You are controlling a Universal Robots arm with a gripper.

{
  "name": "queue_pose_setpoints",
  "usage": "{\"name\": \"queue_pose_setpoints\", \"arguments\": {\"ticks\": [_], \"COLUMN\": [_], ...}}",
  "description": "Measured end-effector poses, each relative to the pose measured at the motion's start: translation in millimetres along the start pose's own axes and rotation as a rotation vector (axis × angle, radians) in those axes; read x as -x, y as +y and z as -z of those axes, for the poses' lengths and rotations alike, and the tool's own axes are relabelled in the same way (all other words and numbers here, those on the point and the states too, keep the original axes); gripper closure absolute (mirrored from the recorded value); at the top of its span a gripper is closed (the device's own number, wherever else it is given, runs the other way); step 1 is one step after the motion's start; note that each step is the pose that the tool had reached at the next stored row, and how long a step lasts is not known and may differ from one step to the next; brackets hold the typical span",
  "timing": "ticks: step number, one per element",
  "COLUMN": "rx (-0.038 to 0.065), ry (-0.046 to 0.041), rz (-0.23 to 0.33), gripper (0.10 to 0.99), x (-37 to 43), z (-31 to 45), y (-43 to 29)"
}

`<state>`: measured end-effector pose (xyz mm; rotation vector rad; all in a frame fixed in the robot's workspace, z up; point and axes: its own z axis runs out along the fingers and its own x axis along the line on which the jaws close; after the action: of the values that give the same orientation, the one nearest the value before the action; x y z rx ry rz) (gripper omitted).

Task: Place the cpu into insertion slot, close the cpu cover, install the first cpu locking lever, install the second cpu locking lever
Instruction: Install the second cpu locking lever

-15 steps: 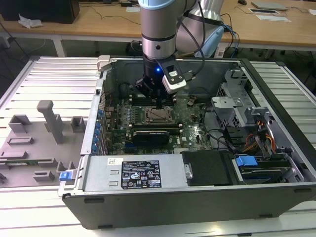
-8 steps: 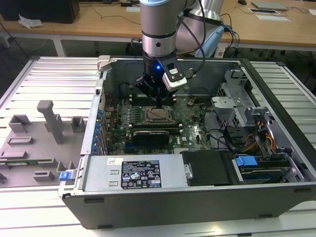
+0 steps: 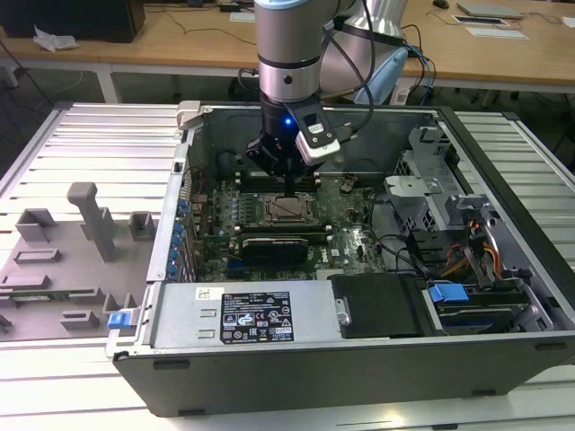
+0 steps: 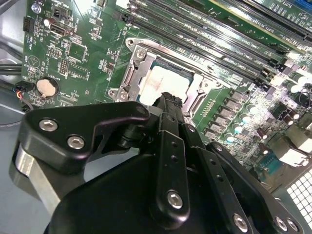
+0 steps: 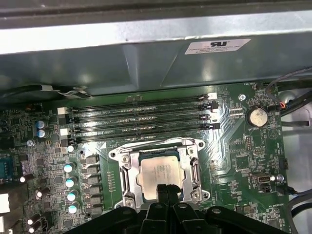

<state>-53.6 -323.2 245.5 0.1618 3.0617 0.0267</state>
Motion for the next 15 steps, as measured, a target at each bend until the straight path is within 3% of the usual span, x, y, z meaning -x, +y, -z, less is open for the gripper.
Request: {"name": "queue_pose_setpoints", "arguments": {"ticks": [4,15], "rx": [0.000,0.000], "ry": [0.0001,0.0001], "rz": [0.000,0.000], "gripper": [0.980,0.980], "x": [0.3,1.3], "z": [0.8,1.5], "y": [-3.0,-37.2]}}
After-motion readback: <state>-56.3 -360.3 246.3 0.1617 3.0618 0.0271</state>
